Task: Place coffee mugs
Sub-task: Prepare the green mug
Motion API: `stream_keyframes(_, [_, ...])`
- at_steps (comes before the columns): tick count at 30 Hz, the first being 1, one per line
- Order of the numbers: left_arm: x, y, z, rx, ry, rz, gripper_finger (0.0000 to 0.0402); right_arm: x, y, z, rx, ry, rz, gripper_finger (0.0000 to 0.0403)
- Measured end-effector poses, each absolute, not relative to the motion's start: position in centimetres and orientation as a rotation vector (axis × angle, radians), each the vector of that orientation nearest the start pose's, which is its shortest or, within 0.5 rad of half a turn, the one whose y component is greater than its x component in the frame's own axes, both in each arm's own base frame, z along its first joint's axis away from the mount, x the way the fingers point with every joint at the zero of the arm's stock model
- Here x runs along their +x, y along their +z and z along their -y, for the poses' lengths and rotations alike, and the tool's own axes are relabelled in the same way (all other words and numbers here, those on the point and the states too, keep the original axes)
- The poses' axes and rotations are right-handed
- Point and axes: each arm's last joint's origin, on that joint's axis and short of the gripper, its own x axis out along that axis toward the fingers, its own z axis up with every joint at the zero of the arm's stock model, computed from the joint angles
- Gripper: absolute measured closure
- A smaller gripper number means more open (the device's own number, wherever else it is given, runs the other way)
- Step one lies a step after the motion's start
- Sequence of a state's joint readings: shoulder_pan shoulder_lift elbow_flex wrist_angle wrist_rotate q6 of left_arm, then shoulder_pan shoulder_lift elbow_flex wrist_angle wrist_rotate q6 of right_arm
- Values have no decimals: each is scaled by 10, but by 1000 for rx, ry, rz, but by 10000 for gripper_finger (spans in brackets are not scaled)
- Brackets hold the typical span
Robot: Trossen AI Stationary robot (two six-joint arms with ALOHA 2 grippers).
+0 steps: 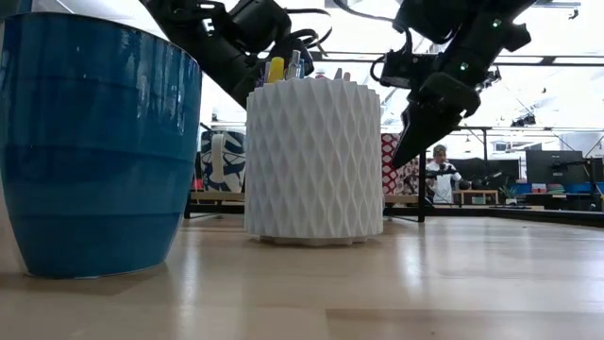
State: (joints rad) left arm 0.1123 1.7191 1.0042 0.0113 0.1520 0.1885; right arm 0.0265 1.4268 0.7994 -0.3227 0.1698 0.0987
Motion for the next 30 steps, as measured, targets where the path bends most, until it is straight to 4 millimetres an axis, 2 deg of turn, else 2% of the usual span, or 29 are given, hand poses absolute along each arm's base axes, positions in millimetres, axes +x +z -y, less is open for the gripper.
stream_keyframes(6, [355, 187, -36, 93, -105, -688, 298, 282, 178, -3, 12, -156, -943, 330])
stream_keyframes(13, [355, 188, -36, 95, -106, -686, 298, 291, 176, -5, 47, -108, -878, 330])
stream_keyframes(26, [355, 188, -38, 111, -107, -685, 298, 305, 149, -9, 88, -73, -904, 330])
stream_keyframes(30, [355, 188, -38, 110, -108, -688, 298, 307, 146, -9, 93, -86, -902, 330])
